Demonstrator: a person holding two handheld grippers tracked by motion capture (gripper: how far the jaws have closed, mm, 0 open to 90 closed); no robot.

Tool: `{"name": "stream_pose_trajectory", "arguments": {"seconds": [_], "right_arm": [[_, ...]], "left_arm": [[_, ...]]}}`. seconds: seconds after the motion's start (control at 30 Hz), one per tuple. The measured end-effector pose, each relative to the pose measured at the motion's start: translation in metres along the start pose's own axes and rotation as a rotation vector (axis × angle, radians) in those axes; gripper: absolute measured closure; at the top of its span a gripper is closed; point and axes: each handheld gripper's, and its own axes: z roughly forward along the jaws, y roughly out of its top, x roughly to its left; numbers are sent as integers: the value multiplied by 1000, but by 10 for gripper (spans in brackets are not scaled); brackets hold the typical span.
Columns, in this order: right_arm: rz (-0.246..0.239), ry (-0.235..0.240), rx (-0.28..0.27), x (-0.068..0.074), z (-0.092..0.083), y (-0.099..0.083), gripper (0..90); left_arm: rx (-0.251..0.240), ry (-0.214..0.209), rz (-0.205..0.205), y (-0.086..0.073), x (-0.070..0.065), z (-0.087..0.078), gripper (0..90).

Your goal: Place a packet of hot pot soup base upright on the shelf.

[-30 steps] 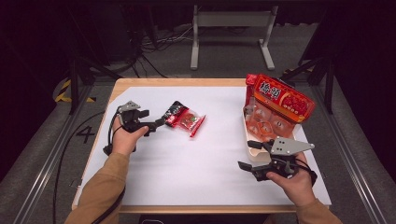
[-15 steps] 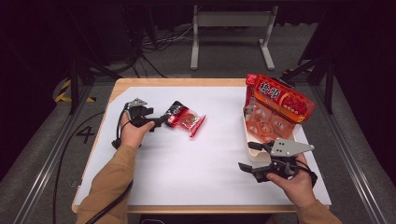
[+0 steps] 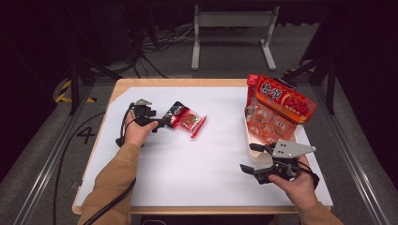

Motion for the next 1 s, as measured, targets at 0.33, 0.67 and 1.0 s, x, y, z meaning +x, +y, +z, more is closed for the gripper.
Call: {"name": "stream_pose_trajectory", "arguments": {"seconds": [0.33, 0.67, 1.0], "right_arm": [[1, 4, 3, -1, 0, -1, 212], [4, 7, 4, -2, 0, -2, 212], [5, 11, 14, -2, 2, -4, 212]], "left_arm": [[64, 1, -29, 4, -4, 14, 178], [102, 17, -46, 2, -5, 20, 206], [117, 29, 45, 1, -10, 21, 379]]}}
